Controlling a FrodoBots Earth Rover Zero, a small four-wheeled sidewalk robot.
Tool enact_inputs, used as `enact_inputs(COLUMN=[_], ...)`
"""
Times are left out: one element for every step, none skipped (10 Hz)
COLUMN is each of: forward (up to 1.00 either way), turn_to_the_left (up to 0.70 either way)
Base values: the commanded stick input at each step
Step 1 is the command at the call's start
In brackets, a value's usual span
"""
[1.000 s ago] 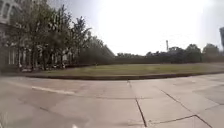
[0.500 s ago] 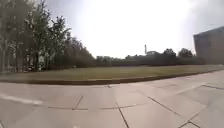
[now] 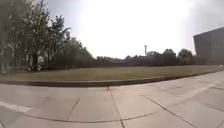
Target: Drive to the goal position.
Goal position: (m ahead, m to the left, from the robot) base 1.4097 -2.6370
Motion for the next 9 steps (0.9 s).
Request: enact_inputs(forward=[0.70,0.70,0.70,0.70,0.70,0.70,0.70,0.70,0.70], turn_to_the_left=[0.00,0.00,0.00,0.00,0.00,0.00,0.00,0.00,-0.04])
